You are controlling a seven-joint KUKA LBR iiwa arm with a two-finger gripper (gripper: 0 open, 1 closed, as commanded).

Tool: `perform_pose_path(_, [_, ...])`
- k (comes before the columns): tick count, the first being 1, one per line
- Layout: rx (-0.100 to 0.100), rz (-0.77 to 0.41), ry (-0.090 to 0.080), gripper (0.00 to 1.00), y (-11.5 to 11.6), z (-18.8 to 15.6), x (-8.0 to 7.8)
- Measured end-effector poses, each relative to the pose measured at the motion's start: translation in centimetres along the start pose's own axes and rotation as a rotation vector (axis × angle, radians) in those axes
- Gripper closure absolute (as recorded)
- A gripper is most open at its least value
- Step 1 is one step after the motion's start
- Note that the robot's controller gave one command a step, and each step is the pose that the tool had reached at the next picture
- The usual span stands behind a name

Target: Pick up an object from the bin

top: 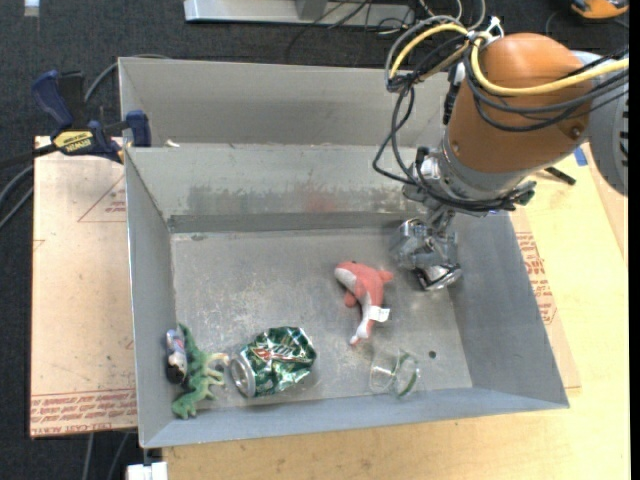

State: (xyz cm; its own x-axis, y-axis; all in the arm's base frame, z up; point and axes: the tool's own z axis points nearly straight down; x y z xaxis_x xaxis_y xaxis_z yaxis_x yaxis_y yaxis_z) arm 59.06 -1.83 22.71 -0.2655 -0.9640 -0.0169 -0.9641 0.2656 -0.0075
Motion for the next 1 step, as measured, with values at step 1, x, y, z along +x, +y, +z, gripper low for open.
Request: perform_pose_path(1, [0.004, -0.256, -0.001, 1.0, 1.59, 3.9, 2.1])
